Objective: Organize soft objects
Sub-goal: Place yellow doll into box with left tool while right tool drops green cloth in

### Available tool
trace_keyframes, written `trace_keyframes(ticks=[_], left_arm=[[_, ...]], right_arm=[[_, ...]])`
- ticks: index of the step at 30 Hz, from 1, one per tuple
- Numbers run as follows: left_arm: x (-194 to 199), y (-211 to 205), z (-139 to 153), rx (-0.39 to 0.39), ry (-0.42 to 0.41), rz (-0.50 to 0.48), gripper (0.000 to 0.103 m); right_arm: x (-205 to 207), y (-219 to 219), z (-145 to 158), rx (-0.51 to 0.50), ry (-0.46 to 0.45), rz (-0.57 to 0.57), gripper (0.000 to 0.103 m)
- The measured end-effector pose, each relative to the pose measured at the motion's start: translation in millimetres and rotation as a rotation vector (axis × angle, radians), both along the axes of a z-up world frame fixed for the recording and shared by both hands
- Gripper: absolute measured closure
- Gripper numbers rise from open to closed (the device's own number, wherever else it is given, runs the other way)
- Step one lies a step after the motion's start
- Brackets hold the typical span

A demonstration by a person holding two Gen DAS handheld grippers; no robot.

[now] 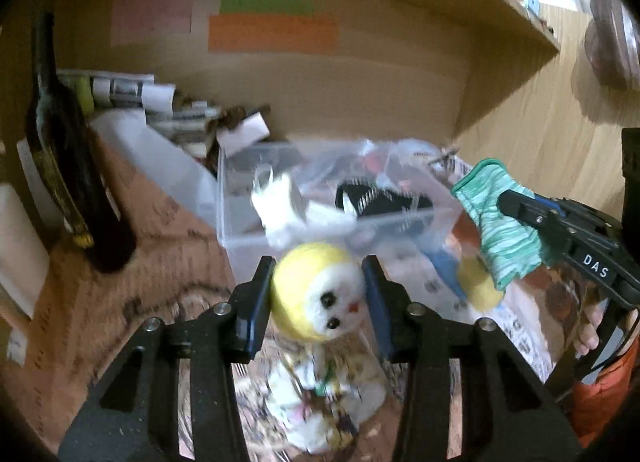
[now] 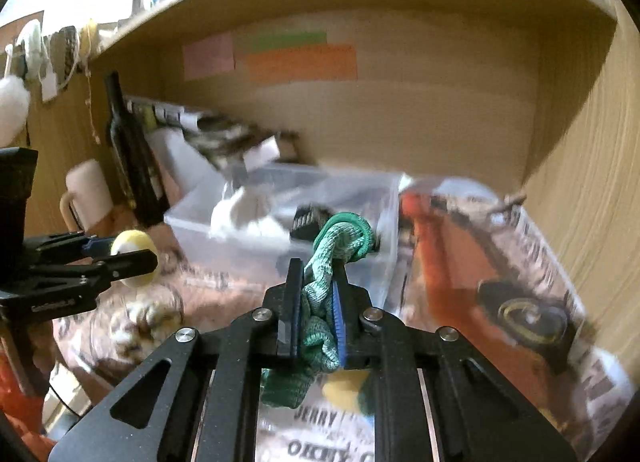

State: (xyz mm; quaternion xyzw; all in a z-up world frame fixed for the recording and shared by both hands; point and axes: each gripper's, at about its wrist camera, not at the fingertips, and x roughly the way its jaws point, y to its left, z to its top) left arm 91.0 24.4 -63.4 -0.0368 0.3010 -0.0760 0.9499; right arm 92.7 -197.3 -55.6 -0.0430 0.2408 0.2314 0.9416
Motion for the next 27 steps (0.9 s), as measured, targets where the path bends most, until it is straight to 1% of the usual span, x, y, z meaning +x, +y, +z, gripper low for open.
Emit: trace_keyframes(ticks=[7, 11, 18, 27], left_arm=[[30, 18, 20, -0.023, -0.021, 0.016, 0.059], [49, 24, 22, -0.009, -0.008, 0.039, 0.059], [87, 28, 10, 0.011, 0.058, 0.033, 0.059], [119, 21, -17, 0.031, 0.159, -0.001, 0.059]], right_arm=[[17, 3, 32, 0.03, -0.103, -0.006, 0.091], [33, 12, 41, 0.029, -0.137, 0.002, 0.091], [62, 31, 38, 0.012, -0.112, 0.041, 0.091], [95, 70, 15, -0.088, -0.026, 0.078, 0.091]])
